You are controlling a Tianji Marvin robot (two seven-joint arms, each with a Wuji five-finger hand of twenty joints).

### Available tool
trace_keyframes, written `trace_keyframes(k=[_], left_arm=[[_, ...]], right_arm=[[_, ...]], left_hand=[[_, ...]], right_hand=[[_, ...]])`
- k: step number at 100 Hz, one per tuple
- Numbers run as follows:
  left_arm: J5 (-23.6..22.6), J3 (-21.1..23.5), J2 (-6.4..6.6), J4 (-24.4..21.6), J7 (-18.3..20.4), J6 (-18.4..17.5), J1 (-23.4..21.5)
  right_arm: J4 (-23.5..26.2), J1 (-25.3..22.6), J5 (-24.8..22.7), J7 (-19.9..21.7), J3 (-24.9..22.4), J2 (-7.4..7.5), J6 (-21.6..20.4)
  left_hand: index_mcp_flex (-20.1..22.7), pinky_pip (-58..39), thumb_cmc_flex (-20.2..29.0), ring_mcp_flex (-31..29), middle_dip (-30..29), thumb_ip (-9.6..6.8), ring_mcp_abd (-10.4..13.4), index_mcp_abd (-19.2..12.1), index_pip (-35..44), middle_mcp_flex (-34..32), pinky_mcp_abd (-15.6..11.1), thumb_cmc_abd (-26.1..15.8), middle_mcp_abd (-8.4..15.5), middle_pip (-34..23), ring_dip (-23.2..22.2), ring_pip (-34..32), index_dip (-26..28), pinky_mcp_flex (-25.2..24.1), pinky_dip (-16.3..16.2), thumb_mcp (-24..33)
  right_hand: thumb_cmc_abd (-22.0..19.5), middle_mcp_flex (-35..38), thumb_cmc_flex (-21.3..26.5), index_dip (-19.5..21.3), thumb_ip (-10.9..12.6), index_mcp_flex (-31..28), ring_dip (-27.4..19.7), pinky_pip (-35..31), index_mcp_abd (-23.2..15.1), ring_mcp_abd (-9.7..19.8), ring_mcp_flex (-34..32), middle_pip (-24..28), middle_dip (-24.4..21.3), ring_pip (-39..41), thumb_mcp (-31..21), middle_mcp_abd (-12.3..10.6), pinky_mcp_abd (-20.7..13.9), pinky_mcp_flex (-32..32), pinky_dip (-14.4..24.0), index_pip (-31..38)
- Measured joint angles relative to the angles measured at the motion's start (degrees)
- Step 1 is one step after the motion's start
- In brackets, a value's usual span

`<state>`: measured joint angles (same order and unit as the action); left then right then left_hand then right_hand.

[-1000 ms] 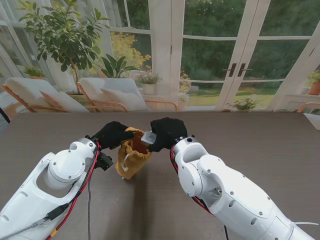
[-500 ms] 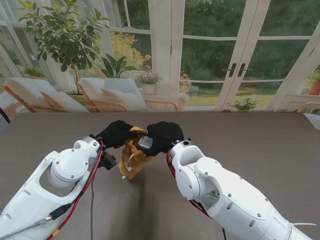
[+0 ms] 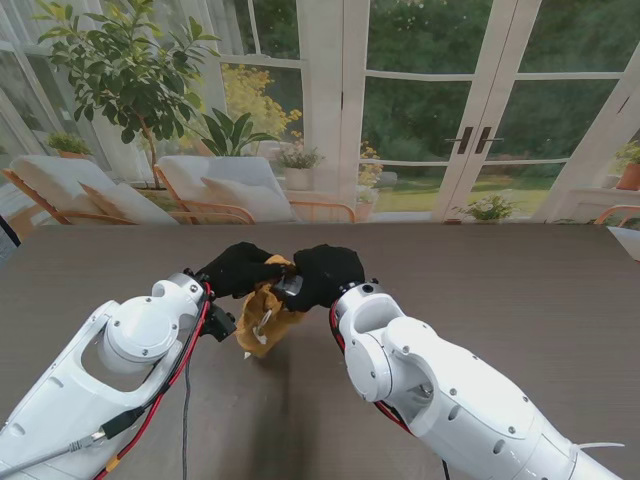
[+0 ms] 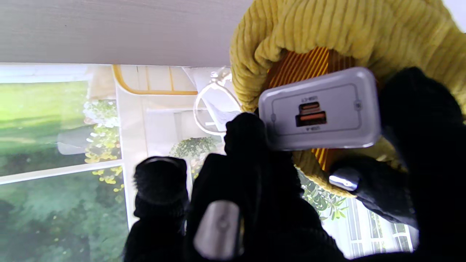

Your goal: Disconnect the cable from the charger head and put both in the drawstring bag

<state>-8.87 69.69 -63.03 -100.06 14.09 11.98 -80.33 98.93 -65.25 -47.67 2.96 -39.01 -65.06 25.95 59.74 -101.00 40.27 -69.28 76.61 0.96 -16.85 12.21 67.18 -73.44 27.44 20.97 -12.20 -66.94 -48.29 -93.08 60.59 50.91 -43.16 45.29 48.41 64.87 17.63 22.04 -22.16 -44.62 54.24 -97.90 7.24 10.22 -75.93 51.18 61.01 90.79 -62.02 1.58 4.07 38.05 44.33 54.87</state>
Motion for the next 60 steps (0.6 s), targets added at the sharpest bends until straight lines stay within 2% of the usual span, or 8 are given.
trace_keyframes(k=[32,43,50,60], left_arm=[[0.8,-0.7,-0.08,1.4,-0.5,-0.6,0.9],[0.9,-0.7,-0.09,1.5,-0.5,-0.7,0.9],[1.0,-0.7,-0.11,1.5,-0.6,-0.8,0.9],[1.3,-0.8,-0.13,1.6,-0.7,-1.1,0.9]], right_arm=[[-0.6,-0.4,3.2,-1.7,-0.1,-0.61,1.1],[-0.6,-0.4,4.3,-1.6,-0.1,-0.72,1.8],[-0.6,-0.4,4.8,-1.6,-0.1,-0.82,2.3],[-0.6,-0.3,5.7,-1.6,0.2,-0.98,3.2]], left_hand=[[-0.2,0.0,0.3,0.1,0.0,0.0,-0.3,0.3,0.0,0.1,0.1,0.0,-0.3,0.0,-0.5,0.0,0.0,-0.4,-0.1,-0.3],[-0.2,0.0,0.3,0.1,0.0,0.0,-0.4,0.5,0.0,0.2,0.1,0.0,-0.4,0.0,-0.5,0.0,0.1,-0.4,-0.2,-0.3],[-0.2,0.0,0.3,0.1,0.0,0.0,-0.4,0.5,0.0,0.2,0.2,0.0,-0.4,0.0,-0.5,0.0,0.1,-0.5,-0.6,-0.3],[-0.2,0.0,0.4,0.1,0.0,0.0,-0.5,0.5,0.0,0.2,0.2,0.0,-0.4,0.0,-0.5,0.0,0.0,-0.5,-0.6,-0.3]], right_hand=[[-3.1,0.7,-1.4,0.7,0.6,-0.3,0.0,0.0,1.3,-0.7,-0.6,-0.5,-0.6,0.0,0.0,0.5,1.4,0.0,0.0,0.0],[-6.8,1.3,-4.1,2.3,3.9,-0.9,0.0,0.0,1.5,-0.8,-1.2,-0.6,-1.0,0.4,0.0,0.5,2.1,0.0,0.0,-0.5],[-7.3,1.3,-4.3,3.0,4.2,-0.9,0.0,0.0,1.6,-0.9,-1.2,-0.6,-1.4,0.5,0.0,0.5,2.1,0.0,0.0,-0.8],[-11.8,1.3,-5.4,4.5,5.7,-1.0,0.0,0.0,2.3,-1.1,-1.2,-0.6,-1.5,0.5,1.3,0.6,2.1,0.0,0.0,-2.0]])
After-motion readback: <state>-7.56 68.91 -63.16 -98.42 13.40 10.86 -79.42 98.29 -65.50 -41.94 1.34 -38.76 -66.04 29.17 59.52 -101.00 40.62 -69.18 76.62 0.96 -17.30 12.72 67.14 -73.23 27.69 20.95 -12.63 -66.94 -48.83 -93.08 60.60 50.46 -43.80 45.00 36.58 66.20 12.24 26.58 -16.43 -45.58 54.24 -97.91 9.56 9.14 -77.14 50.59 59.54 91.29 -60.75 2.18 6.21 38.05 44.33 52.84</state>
